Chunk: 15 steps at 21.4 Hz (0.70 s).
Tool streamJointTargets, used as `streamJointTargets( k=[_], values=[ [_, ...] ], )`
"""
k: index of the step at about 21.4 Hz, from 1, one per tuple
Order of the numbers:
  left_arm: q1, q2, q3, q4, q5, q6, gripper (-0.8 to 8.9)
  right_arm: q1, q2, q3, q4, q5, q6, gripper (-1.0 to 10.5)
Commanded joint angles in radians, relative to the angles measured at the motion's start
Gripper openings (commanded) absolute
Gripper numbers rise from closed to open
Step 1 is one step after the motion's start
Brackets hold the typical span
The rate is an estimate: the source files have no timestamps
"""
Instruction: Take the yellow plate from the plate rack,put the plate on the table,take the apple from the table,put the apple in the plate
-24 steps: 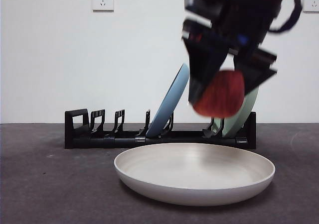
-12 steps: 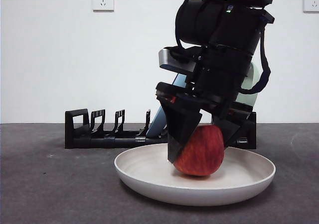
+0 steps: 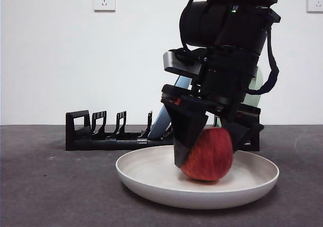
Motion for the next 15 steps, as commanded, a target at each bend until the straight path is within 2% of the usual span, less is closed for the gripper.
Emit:
streamJointTargets(
  k=[1, 3, 8, 15],
  values=[
    [0.002, -0.003, -0.004, 0.005, 0.0, -0.007, 2.83, 0.002, 0.007, -0.005, -0.009, -0.003, 0.007, 4.9],
    [0.002, -0.003, -0.004, 0.005, 0.0, -0.007, 2.83, 0.002, 0.007, -0.005, -0.009, -0.003, 0.007, 5.5],
    [0.002, -0.003, -0.004, 0.005, 0.003, -0.007, 2.83, 0.002, 0.007, -0.005, -0.006, -0.003, 0.007, 5.4],
    [0.002, 0.011, -0.004, 0.019, 0.119, -0.033, 2.83, 0.001, -0.045, 0.01, -0.006, -0.003, 0.006, 5.4]
  ],
)
